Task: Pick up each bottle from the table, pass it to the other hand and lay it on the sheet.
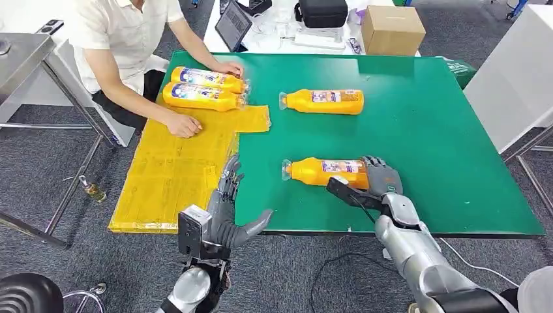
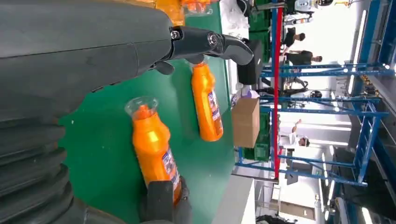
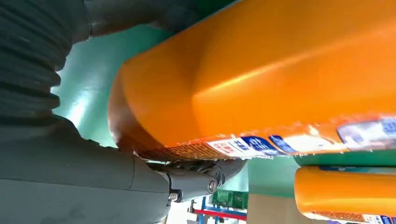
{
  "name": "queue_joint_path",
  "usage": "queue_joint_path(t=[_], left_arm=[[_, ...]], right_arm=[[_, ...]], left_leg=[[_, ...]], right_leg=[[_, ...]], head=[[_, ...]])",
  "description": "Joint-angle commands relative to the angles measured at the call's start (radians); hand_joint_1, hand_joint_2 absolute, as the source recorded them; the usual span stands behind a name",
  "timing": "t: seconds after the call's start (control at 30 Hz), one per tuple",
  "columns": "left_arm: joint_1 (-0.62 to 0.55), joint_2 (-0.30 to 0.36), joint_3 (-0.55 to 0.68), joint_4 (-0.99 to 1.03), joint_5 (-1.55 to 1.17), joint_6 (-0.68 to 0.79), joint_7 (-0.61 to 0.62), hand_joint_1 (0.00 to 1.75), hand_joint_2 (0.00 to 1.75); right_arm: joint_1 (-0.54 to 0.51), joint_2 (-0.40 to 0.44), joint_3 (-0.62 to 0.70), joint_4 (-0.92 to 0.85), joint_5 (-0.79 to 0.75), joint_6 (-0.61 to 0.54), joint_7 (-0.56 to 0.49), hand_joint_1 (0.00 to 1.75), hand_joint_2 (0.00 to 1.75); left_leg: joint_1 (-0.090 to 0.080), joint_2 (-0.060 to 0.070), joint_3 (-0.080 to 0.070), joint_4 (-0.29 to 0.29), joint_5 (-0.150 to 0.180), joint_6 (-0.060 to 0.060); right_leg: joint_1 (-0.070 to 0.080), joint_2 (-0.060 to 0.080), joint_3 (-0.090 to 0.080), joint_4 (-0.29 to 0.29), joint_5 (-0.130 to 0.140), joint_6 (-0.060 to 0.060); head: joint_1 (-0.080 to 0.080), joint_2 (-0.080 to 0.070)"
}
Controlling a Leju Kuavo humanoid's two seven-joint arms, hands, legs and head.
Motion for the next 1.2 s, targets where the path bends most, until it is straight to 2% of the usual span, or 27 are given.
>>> queue_joint_path(t=[0.03, 0.07, 0.1, 0.17, 0.27, 0.77, 0.83, 0.93, 1.1, 1.2], left_arm=[[-0.027, 0.012, -0.021, 0.055, 0.005, 0.009, 0.006, 0.0, 1.75], [-0.027, 0.013, -0.021, 0.055, 0.006, 0.009, 0.005, 0.0, 1.75], [-0.024, 0.022, -0.026, 0.05, 0.0, 0.016, -0.011, 0.0, 1.75], [-0.015, 0.024, -0.029, 0.04, -0.003, 0.021, -0.016, 0.0, 1.75], [-0.006, 0.027, -0.029, 0.035, -0.003, 0.029, -0.016, 0.0, 1.75], [-0.004, 0.029, -0.028, 0.035, -0.003, 0.029, -0.016, 0.0, 1.75], [0.007, 0.032, -0.02, 0.03, -0.005, 0.039, -0.02, 0.0, 1.75], [0.048, 0.043, 0.008, 0.02, -0.002, 0.049, -0.029, 0.0, 1.75], [0.067, 0.047, 0.025, 0.065, 0.078, 0.011, -0.013, 0.0, 1.75], [0.052, 0.04, 0.018, 0.077, 0.201, -0.088, 0.048, 0.0, 1.75]], right_arm=[[0.015, -0.012, 0.009, 0.095, -0.047, 0.01, -0.05, 1.75, 1.75], [0.018, -0.013, 0.006, 0.094, -0.055, 0.013, -0.061, 1.75, 1.75], [0.055, 0.0, -0.058, 0.071, -0.173, 0.044, -0.171, 1.75, 1.75], [0.074, 0.005, -0.079, 0.051, -0.211, 0.022, -0.203, 1.75, 1.75], [0.093, 0.018, -0.103, 0.022, -0.266, 0.0, -0.25, 1.75, 1.75], [0.093, 0.02, -0.102, 0.021, -0.267, -0.001, -0.25, 1.75, 1.75], [0.11, 0.035, -0.137, -0.025, -0.345, -0.003, -0.311, 1.75, 1.75], [0.173, 0.065, -0.169, -0.193, -0.48, 0.018, -0.364, 1.75, 1.75], [0.28, 0.075, -0.097, -0.49, -0.61, 0.096, -0.361, 1.75, 1.75], [0.293, 0.096, -0.027, -0.558, -0.658, 0.169, -0.383, 1.75, 1.75]], left_leg=[[0.001, -0.001, 0.009, -0.002, -0.002, 0.001], [0.001, -0.001, 0.006, -0.002, -0.002, 0.001], [0.001, -0.002, 0.007, -0.002, -0.002, 0.001], [0.001, -0.001, 0.005, -0.002, -0.001, 0.0], [0.002, 0.0, 0.009, -0.003, -0.002, 0.001], [0.001, 0.001, 0.01, -0.002, -0.001, 0.001], [0.001, 0.001, 0.011, -0.002, -0.001, 0.001], [0.001, 0.002, 0.01, -0.002, -0.001, 0.0], [0.001, 0.005, 0.01, -0.002, -0.003, 0.0], [0.001, 0.004, 0.009, -0.001, -0.003, 0.0]], right_leg=[[0.003, -0.004, 0.01, -0.003, -0.003, -0.006], [0.002, -0.003, 0.007, -0.002, -0.002, -0.004], [0.003, -0.004, 0.009, -0.003, -0.002, -0.005], [0.002, -0.002, 0.005, -0.002, -0.001, -0.003], [0.003, -0.002, 0.009, -0.004, -0.001, -0.004], [0.002, -0.001, 0.01, -0.002, -0.001, -0.003], [0.002, -0.001, 0.011, -0.003, -0.001, -0.004], [0.002, 0.001, 0.009, -0.002, -0.001, -0.003], [0.002, 0.003, 0.009, -0.002, -0.001, -0.004], [0.002, 0.002, 0.008, -0.001, -0.002, -0.004]], head=[[0.0, 0.0], [0.0, 0.0], [0.0, 0.0], [0.0, 0.0], [0.0, 0.0], [0.0, 0.0], [0.0, 0.0], [0.0, 0.0], [0.0, 0.0], [0.0, 0.0]])
